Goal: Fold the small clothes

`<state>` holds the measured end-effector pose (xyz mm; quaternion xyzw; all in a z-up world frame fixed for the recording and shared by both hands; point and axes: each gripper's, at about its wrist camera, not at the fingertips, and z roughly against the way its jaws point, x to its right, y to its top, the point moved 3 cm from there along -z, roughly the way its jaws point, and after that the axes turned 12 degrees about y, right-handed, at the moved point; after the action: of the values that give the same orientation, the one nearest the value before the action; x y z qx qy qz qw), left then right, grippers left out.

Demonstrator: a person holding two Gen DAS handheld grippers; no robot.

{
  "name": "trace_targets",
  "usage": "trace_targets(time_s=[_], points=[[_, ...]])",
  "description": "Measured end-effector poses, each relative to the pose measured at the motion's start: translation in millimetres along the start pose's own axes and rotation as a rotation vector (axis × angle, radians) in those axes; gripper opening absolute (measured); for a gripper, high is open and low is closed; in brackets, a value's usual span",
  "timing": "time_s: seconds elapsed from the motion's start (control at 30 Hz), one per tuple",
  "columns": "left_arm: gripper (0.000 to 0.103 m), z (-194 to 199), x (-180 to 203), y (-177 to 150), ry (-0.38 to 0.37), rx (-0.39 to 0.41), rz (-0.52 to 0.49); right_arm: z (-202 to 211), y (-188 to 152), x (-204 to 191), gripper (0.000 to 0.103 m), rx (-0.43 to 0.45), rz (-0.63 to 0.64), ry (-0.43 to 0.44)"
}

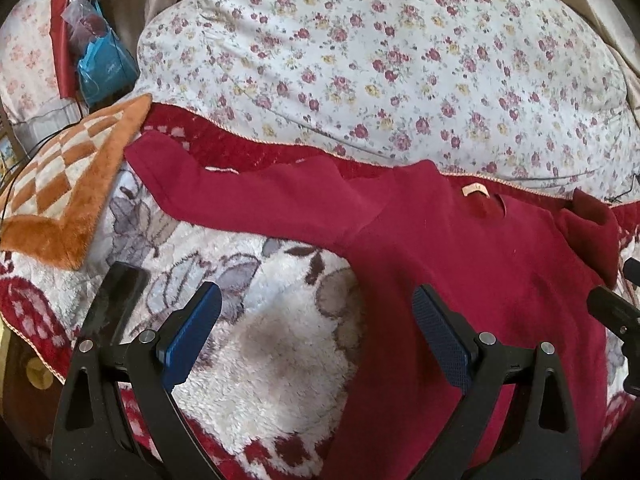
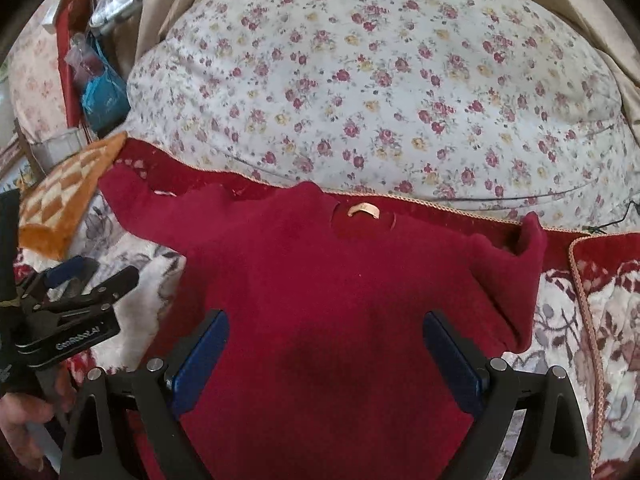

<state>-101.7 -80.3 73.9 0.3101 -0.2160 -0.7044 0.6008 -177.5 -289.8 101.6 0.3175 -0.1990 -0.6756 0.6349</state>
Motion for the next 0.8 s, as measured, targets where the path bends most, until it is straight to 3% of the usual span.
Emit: trace_targets(time_s=[0.23,0.8], points=[[0.096,-3.9,11.6,-8.5,-0.002,-0.024,-0.033,-7.7,-9.3,10.6,0.096,-0.035,-0.017,-0.012],[0.096,-10.8,21.4,-6.9,-0.038,-0.048,-0.031,-18.6,-10.1,36.8,0.096,-0.018,-0.083,-0.065]])
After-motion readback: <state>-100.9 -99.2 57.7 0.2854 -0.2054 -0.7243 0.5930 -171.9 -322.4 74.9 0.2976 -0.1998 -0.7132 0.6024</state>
